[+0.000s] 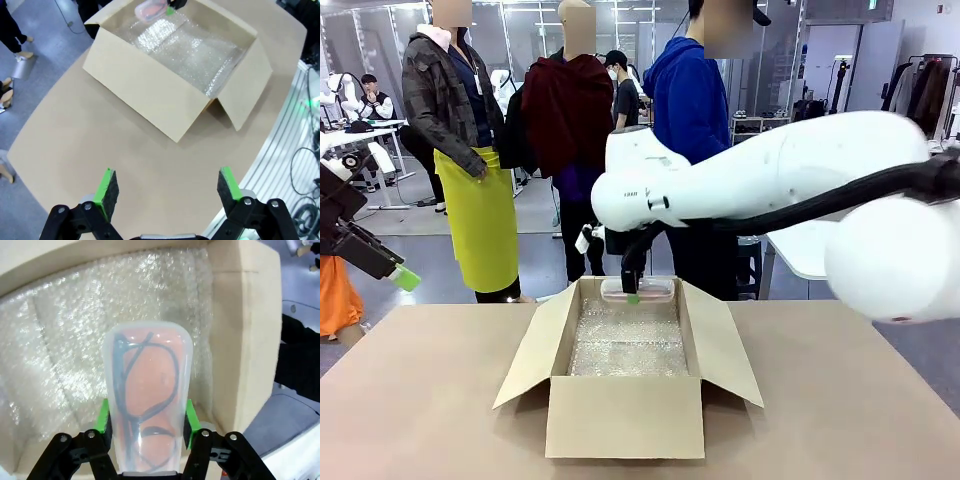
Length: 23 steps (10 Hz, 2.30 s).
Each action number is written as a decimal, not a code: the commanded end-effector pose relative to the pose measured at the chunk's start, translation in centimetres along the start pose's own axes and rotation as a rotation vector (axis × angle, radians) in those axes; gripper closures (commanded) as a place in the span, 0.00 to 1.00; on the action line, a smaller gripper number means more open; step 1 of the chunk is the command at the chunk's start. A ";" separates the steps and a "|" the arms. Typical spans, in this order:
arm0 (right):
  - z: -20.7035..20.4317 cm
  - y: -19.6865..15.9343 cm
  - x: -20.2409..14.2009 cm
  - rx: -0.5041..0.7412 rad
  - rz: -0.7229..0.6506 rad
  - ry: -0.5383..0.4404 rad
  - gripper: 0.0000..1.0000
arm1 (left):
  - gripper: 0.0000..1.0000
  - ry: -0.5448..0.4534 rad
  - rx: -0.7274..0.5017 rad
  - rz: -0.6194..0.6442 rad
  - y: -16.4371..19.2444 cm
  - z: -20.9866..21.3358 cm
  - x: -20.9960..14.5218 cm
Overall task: Pack the glasses set securely to prepare it for shipping.
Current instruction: Place the Glasses case inside the Package Box, then put the Glasses case from the right side of the table into the Package Box.
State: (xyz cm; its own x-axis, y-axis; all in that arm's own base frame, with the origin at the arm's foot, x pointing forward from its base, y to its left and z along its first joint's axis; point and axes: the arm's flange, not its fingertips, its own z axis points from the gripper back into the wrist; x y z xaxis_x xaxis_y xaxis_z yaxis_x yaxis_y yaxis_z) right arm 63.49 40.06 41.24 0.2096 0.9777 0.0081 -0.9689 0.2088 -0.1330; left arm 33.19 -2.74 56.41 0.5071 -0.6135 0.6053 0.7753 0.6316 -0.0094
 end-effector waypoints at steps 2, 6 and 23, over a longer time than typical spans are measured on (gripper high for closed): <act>-2.9 -0.3 1.5 -0.022 -0.033 -0.029 0.59 | 0.00 -0.016 -0.014 -0.013 0.1 0.3 0.0; -6.8 0.4 1.1 -0.015 -0.019 0.027 0.59 | 0.00 -0.016 -0.014 -0.013 0.1 0.3 0.0; -7.2 -0.1 0.8 0.008 0.004 0.009 0.00 | 0.00 -0.016 -0.014 -0.013 0.1 0.3 0.0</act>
State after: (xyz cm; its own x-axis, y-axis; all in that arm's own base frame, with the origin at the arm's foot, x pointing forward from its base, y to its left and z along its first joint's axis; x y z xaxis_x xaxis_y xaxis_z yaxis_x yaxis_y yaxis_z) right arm 64.77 40.49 34.05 0.2090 0.9779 -0.0031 -0.9706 0.2070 -0.1229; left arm 33.19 -2.74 56.41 0.5072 -0.6134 0.6054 0.7751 0.6317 -0.0093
